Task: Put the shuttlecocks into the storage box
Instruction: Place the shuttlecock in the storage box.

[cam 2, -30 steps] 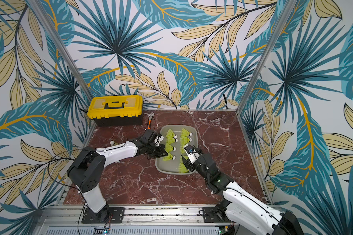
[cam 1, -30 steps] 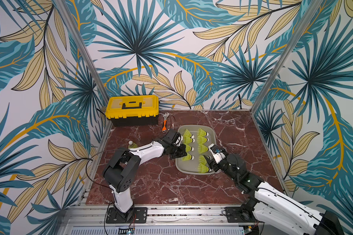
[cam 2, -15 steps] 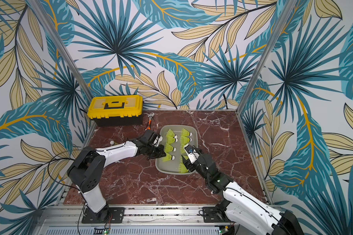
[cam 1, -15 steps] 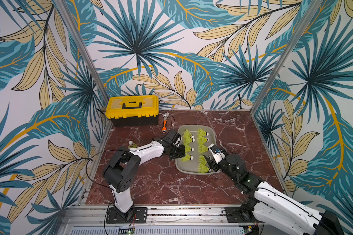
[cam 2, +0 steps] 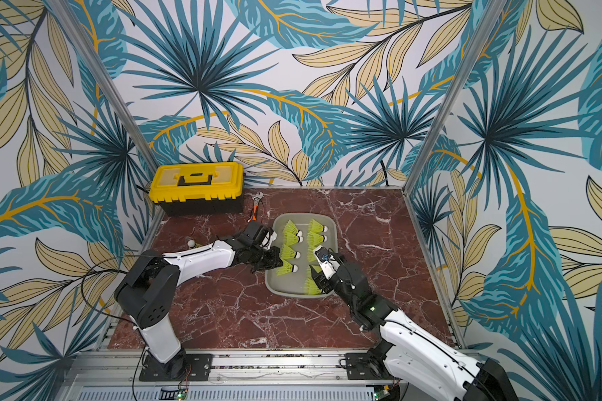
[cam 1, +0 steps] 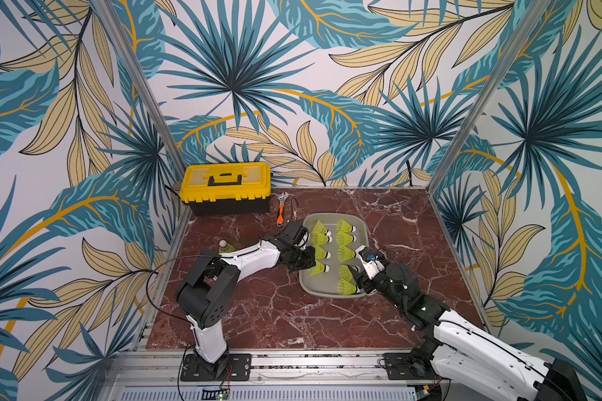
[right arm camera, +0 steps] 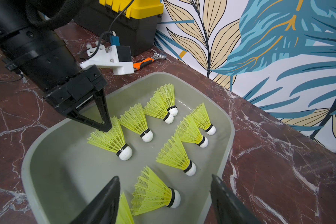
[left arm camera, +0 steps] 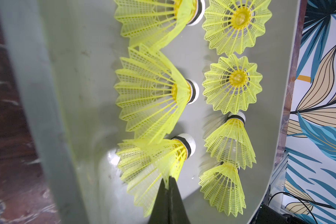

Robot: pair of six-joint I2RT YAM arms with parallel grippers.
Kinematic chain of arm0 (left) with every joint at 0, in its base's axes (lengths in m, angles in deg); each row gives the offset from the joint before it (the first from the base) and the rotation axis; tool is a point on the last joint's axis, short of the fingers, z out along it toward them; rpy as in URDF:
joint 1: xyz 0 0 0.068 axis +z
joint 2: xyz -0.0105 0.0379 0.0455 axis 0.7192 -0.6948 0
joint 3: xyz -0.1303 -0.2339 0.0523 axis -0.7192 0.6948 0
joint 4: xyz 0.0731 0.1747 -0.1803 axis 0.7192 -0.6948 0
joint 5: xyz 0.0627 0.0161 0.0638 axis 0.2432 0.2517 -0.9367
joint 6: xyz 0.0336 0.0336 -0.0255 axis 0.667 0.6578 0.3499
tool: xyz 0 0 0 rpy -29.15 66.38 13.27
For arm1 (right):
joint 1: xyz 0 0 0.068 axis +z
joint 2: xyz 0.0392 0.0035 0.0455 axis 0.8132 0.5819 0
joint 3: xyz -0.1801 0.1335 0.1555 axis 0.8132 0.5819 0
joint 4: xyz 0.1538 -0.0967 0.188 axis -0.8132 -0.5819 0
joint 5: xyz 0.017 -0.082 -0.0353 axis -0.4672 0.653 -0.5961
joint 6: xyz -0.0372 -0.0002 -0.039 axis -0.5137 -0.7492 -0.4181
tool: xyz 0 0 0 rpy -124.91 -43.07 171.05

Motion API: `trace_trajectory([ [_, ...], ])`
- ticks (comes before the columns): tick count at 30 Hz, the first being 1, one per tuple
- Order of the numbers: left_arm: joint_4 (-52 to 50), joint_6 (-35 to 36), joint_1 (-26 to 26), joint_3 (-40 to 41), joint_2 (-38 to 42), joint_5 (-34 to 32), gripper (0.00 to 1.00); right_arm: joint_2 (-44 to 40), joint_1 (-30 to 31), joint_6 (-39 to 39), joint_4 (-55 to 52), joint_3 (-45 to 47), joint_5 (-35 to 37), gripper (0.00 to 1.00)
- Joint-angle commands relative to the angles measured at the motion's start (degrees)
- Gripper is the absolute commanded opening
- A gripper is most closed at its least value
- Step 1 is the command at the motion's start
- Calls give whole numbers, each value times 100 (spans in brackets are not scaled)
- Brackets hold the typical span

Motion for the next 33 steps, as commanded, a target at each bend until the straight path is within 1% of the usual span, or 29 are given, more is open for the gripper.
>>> trace_trajectory([
  [1, 8, 76, -8, -265, 13, -100, 0, 29, 21, 56, -88, 102, 89, 74],
  [7, 0, 60, -8, -268, 56, -184, 0, 28, 19, 53, -105, 107, 97, 74],
  [12, 60, 39, -8, -227, 91, -195, 4, 29, 17, 53, -114, 115, 106, 74],
  [14, 102, 13, -13, -203, 107, -206, 6, 27, 16, 54, -114, 116, 106, 74],
  [19, 253, -30, -14, -111, 212, -179, 20, 29, 16, 54, -123, 115, 111, 74],
  [24, 290, -29, -9, -92, 338, -102, 29, 20, 17, 56, -140, 115, 124, 74],
  [30, 285, 13, -8, -58, 587, -126, 35, 4, 17, 66, -149, 118, 132, 74],
  [33, 238, 45, 0, -40, 706, -182, 36, 2, 24, 70, -152, 124, 141, 74],
])
